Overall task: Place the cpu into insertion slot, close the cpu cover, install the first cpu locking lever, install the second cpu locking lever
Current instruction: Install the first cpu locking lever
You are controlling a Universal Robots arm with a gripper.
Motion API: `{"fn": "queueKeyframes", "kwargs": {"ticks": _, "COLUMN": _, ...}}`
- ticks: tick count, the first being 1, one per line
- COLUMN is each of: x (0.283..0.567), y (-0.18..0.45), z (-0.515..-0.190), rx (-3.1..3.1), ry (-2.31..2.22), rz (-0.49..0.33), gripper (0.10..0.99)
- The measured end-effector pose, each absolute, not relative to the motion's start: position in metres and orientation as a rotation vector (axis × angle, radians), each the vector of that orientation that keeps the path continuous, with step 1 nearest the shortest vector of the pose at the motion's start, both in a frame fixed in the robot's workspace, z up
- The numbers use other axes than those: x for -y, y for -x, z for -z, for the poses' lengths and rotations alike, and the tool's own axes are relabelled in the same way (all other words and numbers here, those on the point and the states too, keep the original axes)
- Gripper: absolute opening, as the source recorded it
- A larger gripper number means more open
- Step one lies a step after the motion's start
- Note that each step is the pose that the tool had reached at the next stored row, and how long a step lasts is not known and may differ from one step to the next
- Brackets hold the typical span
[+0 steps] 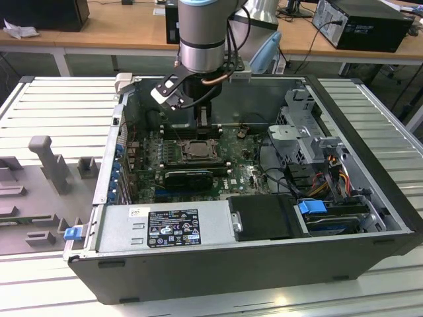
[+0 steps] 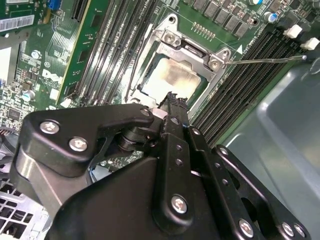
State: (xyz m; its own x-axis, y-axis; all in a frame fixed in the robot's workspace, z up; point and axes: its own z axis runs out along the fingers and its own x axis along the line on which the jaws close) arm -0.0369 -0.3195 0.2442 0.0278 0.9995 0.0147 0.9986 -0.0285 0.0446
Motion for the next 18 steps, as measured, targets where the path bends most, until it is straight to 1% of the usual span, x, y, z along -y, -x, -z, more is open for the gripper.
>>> {"fn": "queueKeyframes", "kwargs": {"ticks": 7, "x": 0.319, "y": 0.037, "z": -0.256, "rx": -2.174, "ry": -2.236, "rz": -0.065, "gripper": 0.106}}
{"fn": "queueKeyframes", "kwargs": {"ticks": 11, "x": 0.319, "y": 0.037, "z": -0.274, "rx": -2.174, "ry": -2.236, "rz": -0.065, "gripper": 0.106}}
{"fn": "queueKeyframes", "kwargs": {"ticks": 18, "x": 0.319, "y": 0.037, "z": -0.274, "rx": -2.289, "ry": -2.116, "rz": -0.061, "gripper": 0.106}}
